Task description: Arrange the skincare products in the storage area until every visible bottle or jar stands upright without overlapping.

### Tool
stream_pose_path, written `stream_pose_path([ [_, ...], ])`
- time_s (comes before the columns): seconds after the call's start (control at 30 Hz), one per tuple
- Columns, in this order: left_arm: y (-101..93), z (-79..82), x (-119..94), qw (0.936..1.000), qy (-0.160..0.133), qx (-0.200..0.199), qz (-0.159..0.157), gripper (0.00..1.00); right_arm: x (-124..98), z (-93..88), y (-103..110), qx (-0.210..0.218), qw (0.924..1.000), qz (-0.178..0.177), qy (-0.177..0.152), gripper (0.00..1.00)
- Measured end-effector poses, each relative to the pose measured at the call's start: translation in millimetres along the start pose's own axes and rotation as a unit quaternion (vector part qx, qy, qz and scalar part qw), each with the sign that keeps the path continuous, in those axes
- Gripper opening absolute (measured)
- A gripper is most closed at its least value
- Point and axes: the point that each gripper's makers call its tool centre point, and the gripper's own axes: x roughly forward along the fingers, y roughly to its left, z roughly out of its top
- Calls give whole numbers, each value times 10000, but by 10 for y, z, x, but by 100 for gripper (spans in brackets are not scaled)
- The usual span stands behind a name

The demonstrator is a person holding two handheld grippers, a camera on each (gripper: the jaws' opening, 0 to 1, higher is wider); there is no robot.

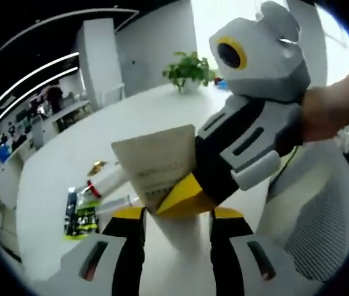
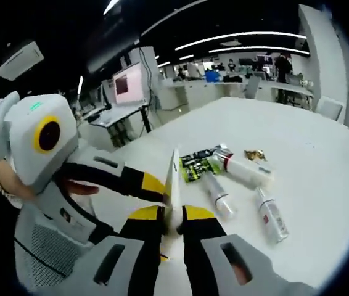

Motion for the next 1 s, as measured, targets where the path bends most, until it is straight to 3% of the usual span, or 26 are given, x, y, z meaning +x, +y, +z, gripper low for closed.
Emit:
stream_pose_path([
  [0.13,-58,-80,-120,9996,132,205,-161,36,-43,-15,145,-651,9971,396,19,12],
  [0.27,-24,-131,-249,9985,264,413,-231,38,-64,-35,205,-1031,9917,763,29,12],
  [0.43,28,-133,-417,9949,440,618,-666,40,-85,-68,269,-1296,9849,1150,14,12],
  [0.53,95,-48,-486,9927,385,705,-895,38,-87,-71,296,-1407,9816,1292,15,12],
  [0.67,39,242,-555,9869,352,1123,-1108,35,-86,-74,286,-1461,9782,1475,16,12],
  [0.83,43,363,-484,9785,367,1474,-1397,27,-101,-74,306,-1454,9752,1671,-53,13],
  [0.93,14,336,-434,9653,674,1899,-1661,27,-104,-74,307,-1377,9744,1774,-119,13],
  [1.0,-25,332,-416,9610,802,1947,-1792,27,-102,-70,297,-1259,9759,1775,-159,13],
])
